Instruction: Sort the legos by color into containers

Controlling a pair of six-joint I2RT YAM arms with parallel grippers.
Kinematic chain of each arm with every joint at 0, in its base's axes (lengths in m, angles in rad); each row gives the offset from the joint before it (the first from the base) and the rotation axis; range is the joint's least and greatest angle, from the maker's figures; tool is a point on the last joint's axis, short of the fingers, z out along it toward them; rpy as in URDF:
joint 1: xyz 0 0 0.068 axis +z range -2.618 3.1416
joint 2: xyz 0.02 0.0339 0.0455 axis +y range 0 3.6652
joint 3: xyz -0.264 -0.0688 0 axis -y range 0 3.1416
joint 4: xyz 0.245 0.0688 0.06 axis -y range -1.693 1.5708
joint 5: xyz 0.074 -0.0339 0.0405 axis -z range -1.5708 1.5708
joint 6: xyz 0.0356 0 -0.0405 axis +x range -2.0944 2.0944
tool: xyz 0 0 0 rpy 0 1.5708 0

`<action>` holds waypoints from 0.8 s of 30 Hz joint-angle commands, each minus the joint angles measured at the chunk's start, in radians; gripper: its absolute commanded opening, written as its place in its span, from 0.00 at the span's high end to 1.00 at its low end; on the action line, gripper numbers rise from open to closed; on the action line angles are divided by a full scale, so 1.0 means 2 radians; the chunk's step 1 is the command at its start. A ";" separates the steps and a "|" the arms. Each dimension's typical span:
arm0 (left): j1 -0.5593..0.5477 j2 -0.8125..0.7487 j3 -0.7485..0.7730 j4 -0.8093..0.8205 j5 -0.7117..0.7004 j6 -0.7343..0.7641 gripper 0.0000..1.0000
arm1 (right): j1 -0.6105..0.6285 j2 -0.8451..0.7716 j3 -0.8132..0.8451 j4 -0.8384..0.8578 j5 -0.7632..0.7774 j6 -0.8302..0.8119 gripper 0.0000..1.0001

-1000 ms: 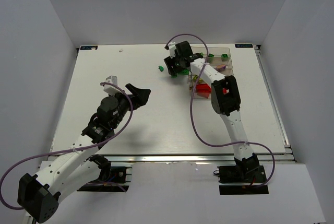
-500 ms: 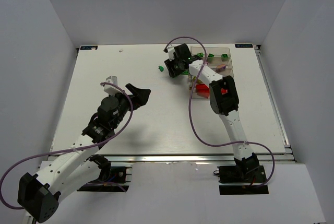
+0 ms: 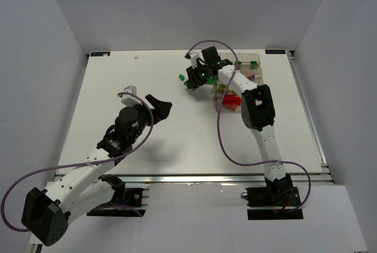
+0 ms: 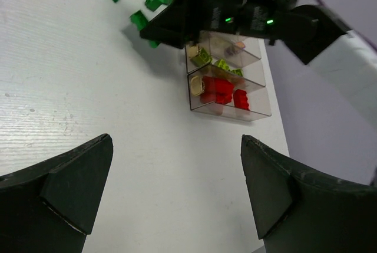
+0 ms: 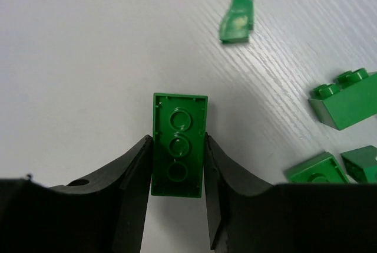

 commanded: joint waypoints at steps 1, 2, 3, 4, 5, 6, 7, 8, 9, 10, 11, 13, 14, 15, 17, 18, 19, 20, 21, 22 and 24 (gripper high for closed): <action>0.002 0.013 0.008 -0.001 0.003 -0.001 0.02 | -0.029 -0.093 -0.006 0.016 -0.108 0.012 1.00; 0.002 0.017 0.008 0.003 0.004 -0.001 0.02 | -0.036 -0.112 -0.017 0.026 -0.112 0.031 1.00; 0.002 0.019 0.007 0.004 0.005 -0.002 0.02 | -0.042 -0.119 -0.020 0.041 -0.117 0.039 1.00; 0.002 0.021 0.007 0.007 0.005 -0.003 0.02 | -0.057 -0.128 -0.020 0.045 -0.117 0.052 1.00; 0.002 0.021 0.007 0.007 0.005 -0.003 0.02 | -0.064 -0.131 -0.018 0.048 -0.117 0.052 1.00; 0.002 0.021 0.006 0.008 0.006 -0.003 0.02 | -0.071 -0.134 -0.017 0.050 -0.106 0.062 1.00; 0.002 0.022 0.005 0.009 0.006 -0.004 0.02 | -0.084 -0.136 -0.018 0.058 -0.096 0.064 1.00; 0.002 0.023 0.004 0.010 0.008 -0.005 0.02 | -0.091 -0.141 -0.019 0.062 -0.083 0.063 1.00; 0.002 0.023 0.004 0.011 0.008 -0.005 0.02 | -0.098 -0.141 -0.022 0.067 -0.056 0.062 1.00; 0.002 0.024 0.002 0.013 0.008 -0.006 0.02 | -0.111 -0.139 -0.022 0.078 -0.044 0.061 1.00; 0.002 0.024 0.000 0.015 0.009 -0.008 0.02 | -0.121 -0.133 -0.020 0.082 -0.035 0.062 1.00; 0.002 0.031 0.000 0.015 0.011 -0.010 0.02 | -0.144 -0.122 -0.005 0.089 -0.024 0.054 1.00; 0.002 0.033 0.001 0.014 0.013 -0.011 0.02 | -0.152 -0.108 0.003 0.095 -0.020 0.050 1.00; 0.002 0.039 0.003 0.014 0.016 -0.011 0.02 | -0.158 -0.103 0.015 0.095 -0.013 0.045 1.00; 0.002 0.042 0.004 0.013 0.018 -0.013 0.02 | -0.174 -0.087 0.020 0.097 -0.007 0.024 1.00; 0.002 0.045 0.005 0.014 0.020 -0.014 0.02 | -0.179 -0.083 0.020 0.098 -0.005 0.018 1.00; 0.002 0.048 0.005 0.013 0.020 -0.014 0.02 | -0.187 -0.075 0.020 0.098 -0.005 0.012 1.00; 0.002 0.049 0.005 0.014 0.021 -0.015 0.02 | -0.191 -0.072 0.019 0.099 -0.002 0.004 1.00; 0.002 0.049 0.006 0.014 0.021 -0.015 0.02 | -0.194 -0.069 0.018 0.099 0.000 0.002 1.00; 0.002 0.052 0.006 0.014 0.021 -0.015 0.02 | -0.198 -0.064 0.016 0.099 0.001 -0.003 0.98; 0.002 0.055 0.007 0.016 0.022 -0.016 0.02 | -0.201 -0.060 0.012 0.104 0.008 -0.014 0.94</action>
